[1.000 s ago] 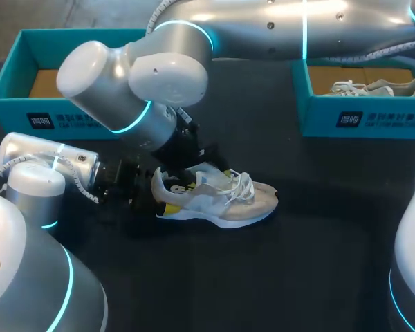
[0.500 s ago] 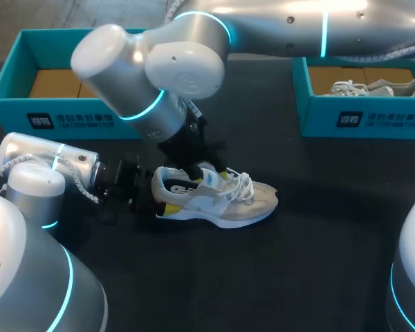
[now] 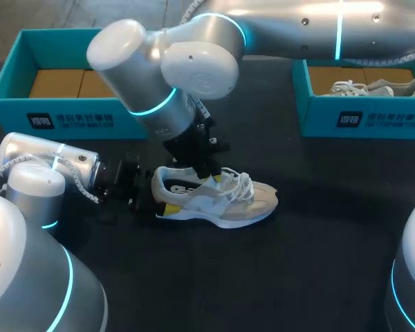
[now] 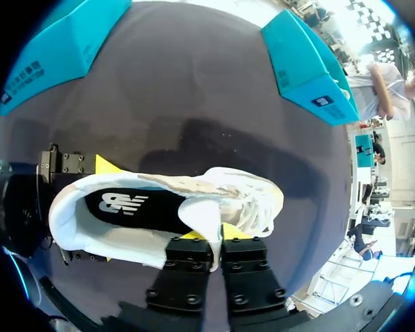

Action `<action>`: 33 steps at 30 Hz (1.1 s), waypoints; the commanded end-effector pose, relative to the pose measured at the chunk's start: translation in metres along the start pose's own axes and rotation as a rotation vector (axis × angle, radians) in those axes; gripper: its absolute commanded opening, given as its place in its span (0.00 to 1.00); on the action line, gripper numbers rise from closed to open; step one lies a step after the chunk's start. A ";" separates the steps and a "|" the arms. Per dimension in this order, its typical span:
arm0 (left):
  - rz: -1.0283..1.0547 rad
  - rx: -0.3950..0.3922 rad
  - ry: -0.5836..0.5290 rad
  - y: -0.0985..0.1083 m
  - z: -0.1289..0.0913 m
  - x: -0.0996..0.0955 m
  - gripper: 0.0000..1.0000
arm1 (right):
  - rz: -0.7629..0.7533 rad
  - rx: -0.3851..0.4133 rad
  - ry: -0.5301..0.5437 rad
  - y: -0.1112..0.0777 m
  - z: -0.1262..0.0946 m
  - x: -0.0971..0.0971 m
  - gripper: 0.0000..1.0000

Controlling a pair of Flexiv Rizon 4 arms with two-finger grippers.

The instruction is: Take the shoe out of the shoebox, open the shoe tongue, remove and reinsert the insole, then place the shoe into the shoebox

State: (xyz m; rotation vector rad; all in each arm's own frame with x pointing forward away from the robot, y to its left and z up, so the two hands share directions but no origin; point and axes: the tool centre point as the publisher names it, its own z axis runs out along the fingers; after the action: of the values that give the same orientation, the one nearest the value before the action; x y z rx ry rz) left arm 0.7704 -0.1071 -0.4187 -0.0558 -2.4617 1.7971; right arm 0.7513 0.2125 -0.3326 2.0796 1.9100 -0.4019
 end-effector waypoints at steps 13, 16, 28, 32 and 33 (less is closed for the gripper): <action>-0.001 -0.003 0.000 0.002 0.001 0.000 0.00 | 0.489 0.047 0.382 -0.004 0.014 -0.049 0.00; -0.001 -0.003 0.000 0.002 0.001 0.000 0.00 | 0.452 0.035 0.463 -0.005 0.015 -0.059 0.00; -0.001 -0.003 0.000 0.002 0.001 0.000 0.00 | 0.393 -0.013 0.718 -0.006 0.027 -0.090 0.00; -0.001 -0.003 0.000 0.002 0.001 0.000 0.00 | 0.380 -0.031 0.792 -0.005 0.035 -0.098 0.00; -0.001 -0.003 0.000 0.002 0.001 0.000 0.00 | 0.376 -0.034 0.806 -0.004 0.037 -0.101 0.00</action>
State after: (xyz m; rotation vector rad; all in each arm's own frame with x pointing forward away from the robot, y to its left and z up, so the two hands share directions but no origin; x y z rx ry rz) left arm 0.7705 -0.1072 -0.4187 -0.0557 -2.4617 1.7969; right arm 0.7450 0.1242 -0.3250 2.5680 1.7611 0.1256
